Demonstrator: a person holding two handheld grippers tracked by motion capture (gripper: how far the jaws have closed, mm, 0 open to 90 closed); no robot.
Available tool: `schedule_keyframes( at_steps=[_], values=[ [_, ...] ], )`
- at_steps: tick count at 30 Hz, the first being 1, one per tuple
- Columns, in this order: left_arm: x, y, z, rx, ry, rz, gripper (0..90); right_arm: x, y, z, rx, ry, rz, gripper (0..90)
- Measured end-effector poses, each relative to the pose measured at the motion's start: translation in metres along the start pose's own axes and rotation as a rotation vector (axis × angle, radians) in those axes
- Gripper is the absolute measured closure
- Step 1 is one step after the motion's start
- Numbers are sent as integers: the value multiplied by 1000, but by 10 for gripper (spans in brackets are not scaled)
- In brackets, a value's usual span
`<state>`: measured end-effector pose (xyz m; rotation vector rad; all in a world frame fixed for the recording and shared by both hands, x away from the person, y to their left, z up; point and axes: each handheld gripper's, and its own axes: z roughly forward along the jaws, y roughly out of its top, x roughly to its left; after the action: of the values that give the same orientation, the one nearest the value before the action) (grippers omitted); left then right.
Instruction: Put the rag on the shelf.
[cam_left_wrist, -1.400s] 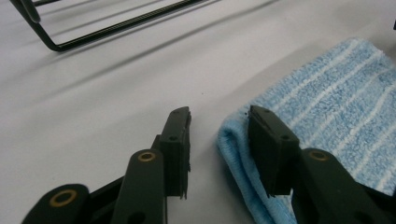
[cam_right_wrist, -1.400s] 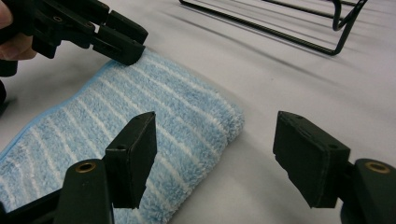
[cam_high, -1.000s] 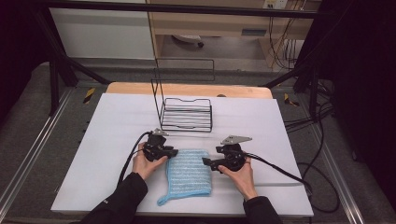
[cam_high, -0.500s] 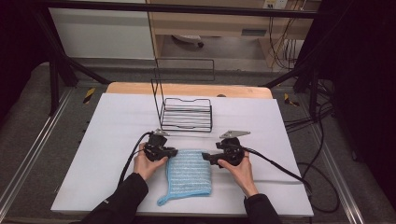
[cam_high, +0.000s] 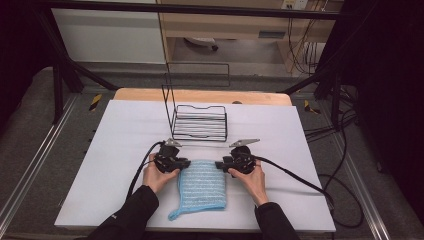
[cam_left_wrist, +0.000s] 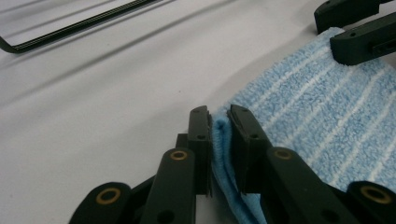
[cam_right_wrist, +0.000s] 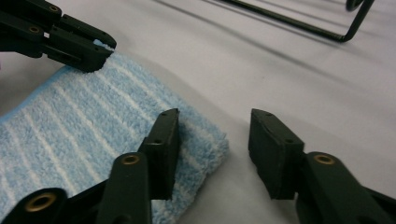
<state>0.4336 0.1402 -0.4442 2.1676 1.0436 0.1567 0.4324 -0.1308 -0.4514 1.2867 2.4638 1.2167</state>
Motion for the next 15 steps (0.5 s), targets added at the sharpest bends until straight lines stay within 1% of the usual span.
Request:
schedule_keyframes(
  at_steps=[1, 2, 4, 5, 7, 9, 12, 13, 14, 15],
  values=[
    [0, 0, 0, -1, 1, 4, 789, 1, -1, 1, 3, 0, 12, 582],
    [0, 0, 0, -1, 1, 5, 789, 2, -1, 1, 0, -1, 10, 614],
    [0, 0, 0, -4, 0, 0, 789, 3, -2, 1, 4, 12, 17, 659],
    [0, 0, 0, 0, -2, 3, 789, 3, -3, 1, 7, 19, 17, 676],
    [1, 0, 0, 0, -4, 2, 789, 4, -3, 1, 13, 29, 19, 699],
    [1, 0, 0, -2, -6, -1, 790, 4, -3, 0, 20, 36, 30, 723],
    [1, 0, 0, -4, -8, -9, 791, 5, -3, 0, 22, 42, 44, 763],
    [1, 0, 0, -4, -8, -9, 792, 5, -3, 0, 22, 42, 44, 763],
    [1, 0, 0, -4, -11, -12, 794, 6, -3, -1, 21, 49, 52, 790],
    [2, 0, 0, -1, -13, -13, 799, 6, -3, -1, 17, 48, 45, 795]
  ],
)
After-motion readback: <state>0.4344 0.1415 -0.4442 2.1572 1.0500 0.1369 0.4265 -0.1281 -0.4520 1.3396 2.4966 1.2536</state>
